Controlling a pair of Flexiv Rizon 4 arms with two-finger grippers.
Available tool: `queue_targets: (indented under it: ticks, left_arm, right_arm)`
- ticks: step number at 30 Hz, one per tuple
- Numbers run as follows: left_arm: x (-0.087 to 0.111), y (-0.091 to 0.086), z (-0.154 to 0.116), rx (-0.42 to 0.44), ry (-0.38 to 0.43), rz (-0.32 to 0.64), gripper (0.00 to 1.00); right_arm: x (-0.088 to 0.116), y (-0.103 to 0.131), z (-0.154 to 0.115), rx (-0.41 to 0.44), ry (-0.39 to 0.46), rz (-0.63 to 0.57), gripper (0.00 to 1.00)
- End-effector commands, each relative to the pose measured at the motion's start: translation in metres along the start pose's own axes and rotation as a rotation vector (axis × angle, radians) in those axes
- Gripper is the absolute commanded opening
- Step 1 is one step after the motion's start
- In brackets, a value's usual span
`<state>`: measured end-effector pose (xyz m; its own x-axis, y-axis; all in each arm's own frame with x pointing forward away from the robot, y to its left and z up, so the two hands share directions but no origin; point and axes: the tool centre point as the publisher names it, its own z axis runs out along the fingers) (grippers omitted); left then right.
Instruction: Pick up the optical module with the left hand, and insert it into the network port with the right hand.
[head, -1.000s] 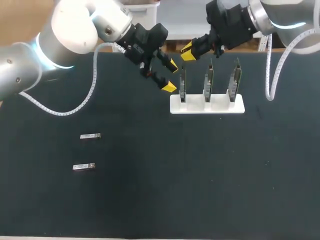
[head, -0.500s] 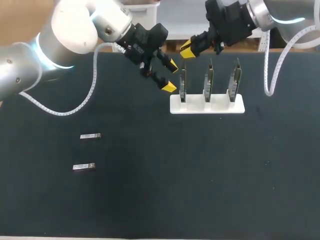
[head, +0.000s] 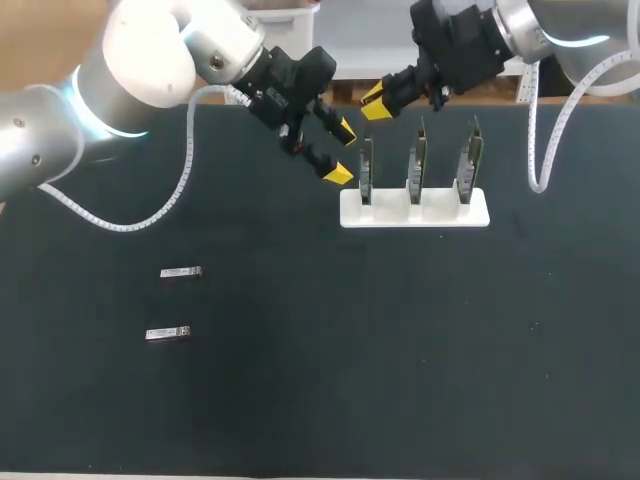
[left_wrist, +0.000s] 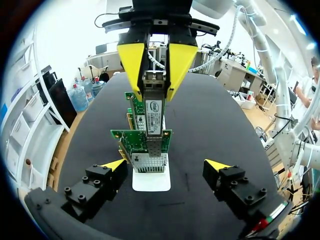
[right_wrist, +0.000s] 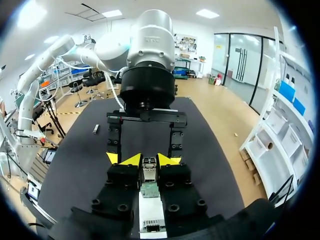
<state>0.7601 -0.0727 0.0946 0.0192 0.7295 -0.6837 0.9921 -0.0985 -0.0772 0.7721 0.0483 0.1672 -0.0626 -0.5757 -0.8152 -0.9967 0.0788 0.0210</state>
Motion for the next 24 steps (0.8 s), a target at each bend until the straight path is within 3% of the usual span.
queue_targets:
  ticks: [1, 19, 20, 21, 24]
  left_arm:
    - [-0.0010, 0.0030, -0.0001, 0.006, 0.005, -0.002, 1.00]
    - [-0.0010, 0.0030, -0.0001, 0.006, 0.005, -0.002, 1.00]
    - [-0.0010, 0.0030, -0.0001, 0.006, 0.005, -0.002, 1.00]
    - [-0.0010, 0.0030, -0.0001, 0.006, 0.005, -0.002, 1.00]
    - [-0.0010, 0.0030, -0.0001, 0.006, 0.005, -0.002, 1.00]
  right_arm:
    - [0.0010, -0.0028, 0.0016, -0.009, 0.002, 0.004, 0.00]
    - [0.0079, -0.0045, 0.0082, -0.028, 0.022, 0.026, 0.00]
    - [0.0079, -0.0046, 0.0080, -0.026, 0.023, 0.028, 0.42]
    - [0.0076, -0.0048, 0.0078, -0.025, 0.025, 0.030, 1.00]
    - [0.0060, -0.0034, 0.0053, -0.036, 0.016, 0.035, 1.00]
